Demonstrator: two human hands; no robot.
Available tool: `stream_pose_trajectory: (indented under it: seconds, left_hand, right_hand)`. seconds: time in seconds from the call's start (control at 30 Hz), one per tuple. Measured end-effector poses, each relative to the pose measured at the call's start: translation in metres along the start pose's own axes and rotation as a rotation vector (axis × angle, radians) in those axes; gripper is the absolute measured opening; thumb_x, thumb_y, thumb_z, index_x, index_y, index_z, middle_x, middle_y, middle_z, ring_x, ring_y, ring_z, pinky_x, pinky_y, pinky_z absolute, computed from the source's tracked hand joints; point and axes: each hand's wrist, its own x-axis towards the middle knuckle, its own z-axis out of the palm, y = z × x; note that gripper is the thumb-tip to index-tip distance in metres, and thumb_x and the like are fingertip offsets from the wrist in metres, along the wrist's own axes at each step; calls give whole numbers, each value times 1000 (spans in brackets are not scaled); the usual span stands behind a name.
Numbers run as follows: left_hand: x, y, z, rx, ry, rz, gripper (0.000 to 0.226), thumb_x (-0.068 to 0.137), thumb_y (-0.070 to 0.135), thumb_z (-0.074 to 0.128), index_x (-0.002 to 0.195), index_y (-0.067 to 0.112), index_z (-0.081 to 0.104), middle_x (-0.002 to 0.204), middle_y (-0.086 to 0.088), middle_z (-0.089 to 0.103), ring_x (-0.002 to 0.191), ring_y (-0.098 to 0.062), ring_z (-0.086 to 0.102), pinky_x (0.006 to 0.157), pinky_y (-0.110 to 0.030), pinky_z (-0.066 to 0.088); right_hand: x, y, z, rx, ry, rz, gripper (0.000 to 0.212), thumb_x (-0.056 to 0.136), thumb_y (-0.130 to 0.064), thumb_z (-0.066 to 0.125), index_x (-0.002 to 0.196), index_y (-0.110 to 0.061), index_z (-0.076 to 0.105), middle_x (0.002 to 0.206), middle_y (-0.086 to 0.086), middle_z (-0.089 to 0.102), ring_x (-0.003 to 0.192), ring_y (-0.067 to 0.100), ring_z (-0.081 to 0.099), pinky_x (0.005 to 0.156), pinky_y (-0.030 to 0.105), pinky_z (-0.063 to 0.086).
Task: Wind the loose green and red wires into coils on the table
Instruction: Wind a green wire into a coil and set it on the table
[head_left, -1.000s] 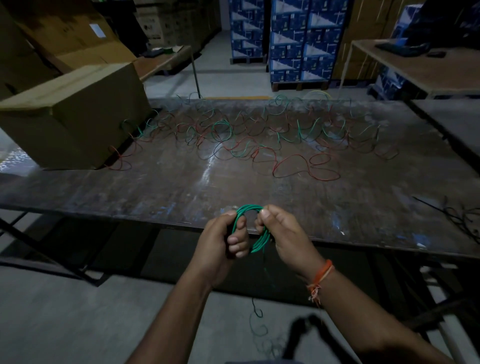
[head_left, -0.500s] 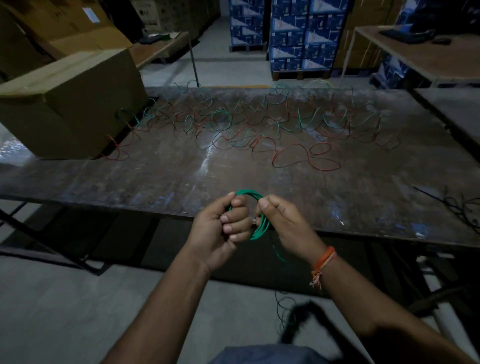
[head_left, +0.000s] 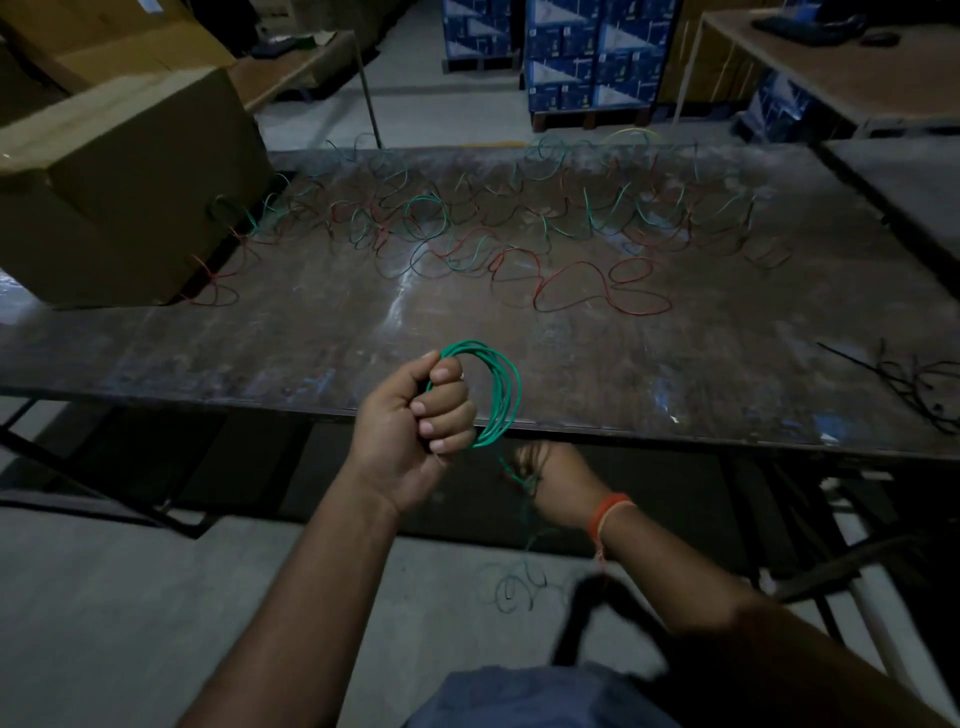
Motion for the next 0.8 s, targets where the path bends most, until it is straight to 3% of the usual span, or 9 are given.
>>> stream_pose_trajectory:
  seconds: [0.1, 0.17, 0.23, 0.33, 0.4, 0.47, 0.57, 0.67, 0.8]
  left_hand:
    - [-3, -3, 3, 48, 19, -35, 28, 95, 27, 36, 70, 20, 47, 50, 12, 17, 40, -4, 13, 38, -17, 12]
    - [-5, -6, 3, 104, 49, -56, 26, 94, 26, 37, 70, 19, 45, 47, 13, 20, 39, -3, 13, 36, -17, 13]
    - [-5, -8, 4, 100, 64, -64, 26, 94, 26, 37, 70, 19, 44, 49, 13, 17, 40, -4, 11, 36, -17, 12]
    - [-6, -6, 4, 111, 60, -59, 26, 93, 26, 37, 70, 20, 45, 49, 13, 18, 38, -3, 14, 37, -17, 12]
    - [-7, -5, 4, 186, 67, -58, 26, 92, 27, 39, 68, 19, 47, 46, 13, 24, 36, 0, 20, 38, -18, 11]
    - [-6, -5, 4, 175, 63, -63, 27, 92, 27, 39, 68, 19, 48, 45, 13, 27, 37, -1, 17, 38, -18, 11]
    - [-5, -4, 3, 134, 58, -54, 28, 93, 27, 39, 67, 20, 48, 45, 14, 27, 38, -2, 14, 38, -18, 11]
    - [-5, -4, 4, 167, 55, -57, 28, 92, 27, 40, 67, 20, 48, 45, 14, 27, 35, 0, 23, 37, -18, 11]
    - [-6, -3, 3, 139, 44, -39, 26, 94, 27, 39, 70, 19, 46, 45, 14, 28, 35, 0, 24, 37, -18, 12]
  right_hand:
    - [-6, 7, -16, -248, -618, 16, 21, 93, -10, 61, 76, -15, 73, 62, -6, 67, 58, 5, 60, 73, 29, 52]
    - [7, 22, -22, -479, -348, 69, 19, 91, -9, 57, 97, -8, 75, 88, 8, 75, 83, 24, 72, 84, 34, 55]
    - [13, 21, -14, -272, -49, -15, 22, 89, -7, 58, 102, -10, 75, 94, 1, 77, 90, 17, 72, 82, 26, 54]
    - [2, 15, -6, -229, -515, -3, 18, 89, -4, 58, 92, -3, 76, 76, -9, 76, 69, 4, 67, 75, 27, 54]
    - [6, 23, -9, -335, -369, 64, 17, 90, -7, 60, 98, -6, 75, 100, 10, 76, 92, 23, 71, 85, 31, 53]
    - [11, 29, -14, -211, -130, 5, 11, 91, -9, 66, 88, -15, 75, 85, 6, 73, 78, 13, 69, 73, 23, 49]
    - [10, 25, -17, -240, -473, 22, 16, 89, -9, 65, 75, -10, 73, 59, -3, 64, 55, 6, 56, 62, 26, 44]
    - [14, 31, -26, -343, -197, 44, 15, 89, -11, 64, 97, -10, 77, 89, 10, 76, 87, 25, 70, 75, 25, 45]
    - [10, 30, -25, -387, -252, 75, 19, 93, -19, 62, 103, -12, 77, 108, 11, 76, 106, 26, 68, 85, 27, 49]
